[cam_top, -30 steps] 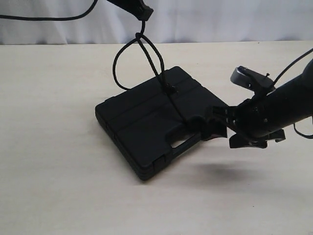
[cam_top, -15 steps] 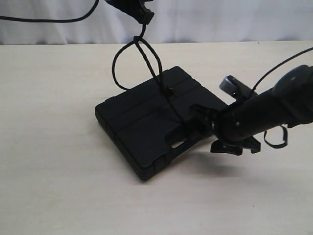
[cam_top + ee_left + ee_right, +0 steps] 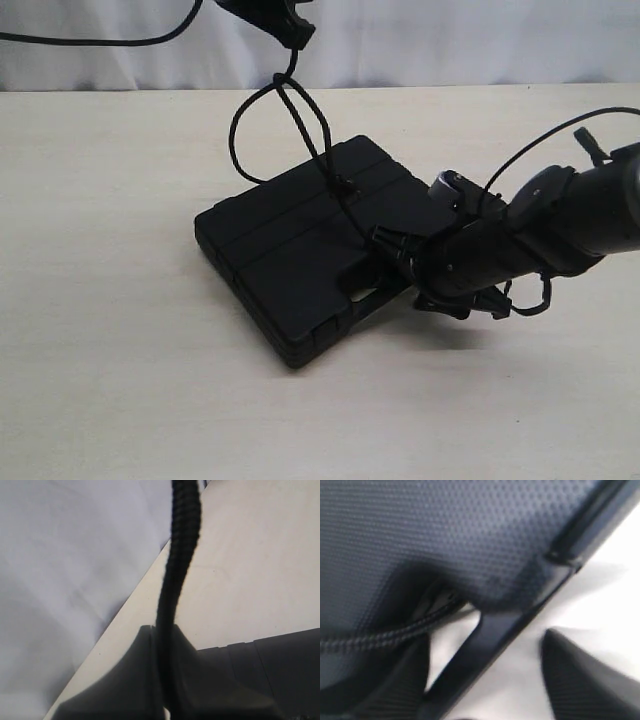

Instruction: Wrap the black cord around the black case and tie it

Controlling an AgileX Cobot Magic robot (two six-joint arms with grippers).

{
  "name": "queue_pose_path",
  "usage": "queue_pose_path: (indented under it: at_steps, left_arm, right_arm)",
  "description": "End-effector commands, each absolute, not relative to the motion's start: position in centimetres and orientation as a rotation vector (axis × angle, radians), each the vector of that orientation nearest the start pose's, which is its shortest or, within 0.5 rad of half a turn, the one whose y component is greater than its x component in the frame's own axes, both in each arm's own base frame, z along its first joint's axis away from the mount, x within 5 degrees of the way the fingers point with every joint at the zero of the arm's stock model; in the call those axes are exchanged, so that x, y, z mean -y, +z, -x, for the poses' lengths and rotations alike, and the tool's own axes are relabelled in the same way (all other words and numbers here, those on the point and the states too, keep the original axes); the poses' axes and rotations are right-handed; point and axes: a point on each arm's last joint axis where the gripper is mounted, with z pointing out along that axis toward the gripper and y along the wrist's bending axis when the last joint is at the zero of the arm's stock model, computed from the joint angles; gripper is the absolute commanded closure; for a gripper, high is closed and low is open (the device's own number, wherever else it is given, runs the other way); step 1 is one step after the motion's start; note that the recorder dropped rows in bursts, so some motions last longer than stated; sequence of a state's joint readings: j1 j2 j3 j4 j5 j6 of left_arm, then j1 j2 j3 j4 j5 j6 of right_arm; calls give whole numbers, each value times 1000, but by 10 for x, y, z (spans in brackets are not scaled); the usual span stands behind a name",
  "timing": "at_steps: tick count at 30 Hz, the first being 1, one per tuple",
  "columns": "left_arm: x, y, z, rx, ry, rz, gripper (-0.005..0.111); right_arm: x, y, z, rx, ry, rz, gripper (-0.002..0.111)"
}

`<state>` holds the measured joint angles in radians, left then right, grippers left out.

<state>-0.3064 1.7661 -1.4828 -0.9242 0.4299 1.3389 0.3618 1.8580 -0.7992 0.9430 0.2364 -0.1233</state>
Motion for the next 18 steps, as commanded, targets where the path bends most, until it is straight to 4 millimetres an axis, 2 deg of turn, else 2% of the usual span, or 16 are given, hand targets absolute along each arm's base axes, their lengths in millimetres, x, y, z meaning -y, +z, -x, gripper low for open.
queue_pose_path:
  at_steps: [1, 2, 5, 8, 11, 13, 18]
  left_arm:
    - [154, 334, -391, -1765, -243, -907, 107]
    - [153, 335, -391, -1764, -240, -904, 107]
    - [149, 341, -392, -1747, -208, -872, 107]
    - [130, 351, -395, -1735, -150, -797, 107]
    - [98, 352, -403, -1793, -159, -657, 107]
    - [82, 353, -406, -1820, -165, -593, 107]
    - [71, 367, -401, -1789, -134, -548, 107]
  right_arm:
    - [-127, 92, -285, -2810, 553, -571, 97]
    - [-127, 95, -285, -2809, 566, -570, 104]
    - [-116, 107, -289, -2787, 598, -599, 104]
    - [-95, 126, -291, -2771, 600, -547, 104]
    - [-80, 141, -292, -2737, 604, -552, 104]
    - [-79, 144, -291, -2737, 580, -498, 104]
    - [-76, 143, -290, -2764, 497, -356, 104]
